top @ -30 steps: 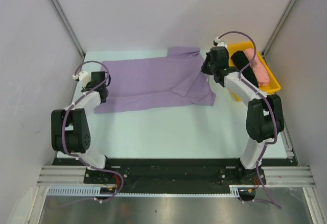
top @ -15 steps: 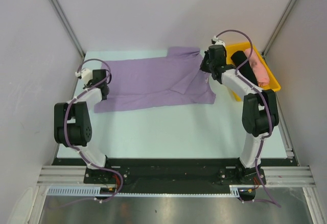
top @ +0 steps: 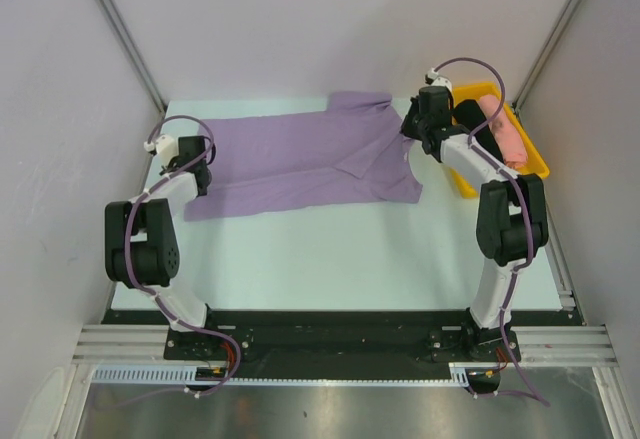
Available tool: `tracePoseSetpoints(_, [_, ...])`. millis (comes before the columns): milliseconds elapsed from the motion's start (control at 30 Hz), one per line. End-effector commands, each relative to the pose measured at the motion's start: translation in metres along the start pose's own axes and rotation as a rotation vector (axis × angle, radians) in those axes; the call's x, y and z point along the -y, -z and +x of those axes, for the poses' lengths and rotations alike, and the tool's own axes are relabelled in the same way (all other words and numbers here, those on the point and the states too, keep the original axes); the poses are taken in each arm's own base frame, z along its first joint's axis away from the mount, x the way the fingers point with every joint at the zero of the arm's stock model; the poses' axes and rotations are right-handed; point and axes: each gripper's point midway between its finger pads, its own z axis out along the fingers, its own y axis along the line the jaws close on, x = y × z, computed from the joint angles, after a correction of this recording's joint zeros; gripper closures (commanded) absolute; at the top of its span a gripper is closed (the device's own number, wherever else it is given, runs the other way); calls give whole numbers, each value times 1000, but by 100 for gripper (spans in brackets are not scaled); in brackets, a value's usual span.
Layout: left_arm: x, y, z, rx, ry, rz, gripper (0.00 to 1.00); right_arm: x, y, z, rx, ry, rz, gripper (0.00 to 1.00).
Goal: Roll the t-shirts
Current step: Fold the T-shirt at the center of the board.
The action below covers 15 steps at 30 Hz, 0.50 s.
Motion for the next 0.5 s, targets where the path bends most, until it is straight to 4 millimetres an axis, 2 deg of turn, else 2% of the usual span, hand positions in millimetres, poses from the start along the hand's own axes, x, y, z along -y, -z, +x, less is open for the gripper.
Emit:
tracePoseSetpoints(0, [1, -2, -18, 33, 35, -4, 100, -11, 3, -23, 67, -10, -47, 100])
tracePoseSetpoints(133, [11, -3, -16, 19, 21, 41, 100, -15, -3, -12, 40, -4, -58, 100])
tracePoseSetpoints(167, [13, -4, -13, 7, 17, 50, 97, -16, -6, -7, 26, -2, -65, 100])
tracePoseSetpoints(200, [14, -4, -14, 3, 17, 55, 90, -18, -8, -7, 22, -1, -75, 100])
tracePoseSetpoints(233, [14, -3, -14, -2, 15, 59, 78, -17, -9, -3, 0, -1, -72, 96])
tracePoseSetpoints(267, [13, -1, -18, -1, 20, 67, 56, -17, -10, -1, -12, 0, -73, 89])
tracePoseSetpoints(300, [14, 4, -19, -12, 22, 92, 48, -18, -10, -1, -21, 4, -74, 71])
tracePoseSetpoints(333, [14, 8, -23, -7, 32, 107, 38, -17, -8, -3, -29, 1, -69, 59])
tracePoseSetpoints(367, [10, 11, -22, -10, 38, 117, 24, -19, -5, -5, -29, 2, -70, 47])
tracePoseSetpoints(400, [10, 25, -35, 15, 67, 150, 21, -20, 2, -12, -22, -2, -72, 36])
tracePoseSetpoints(467, [-1, 36, -31, -1, 103, 157, 18, -16, 13, -14, -39, -18, -57, 31])
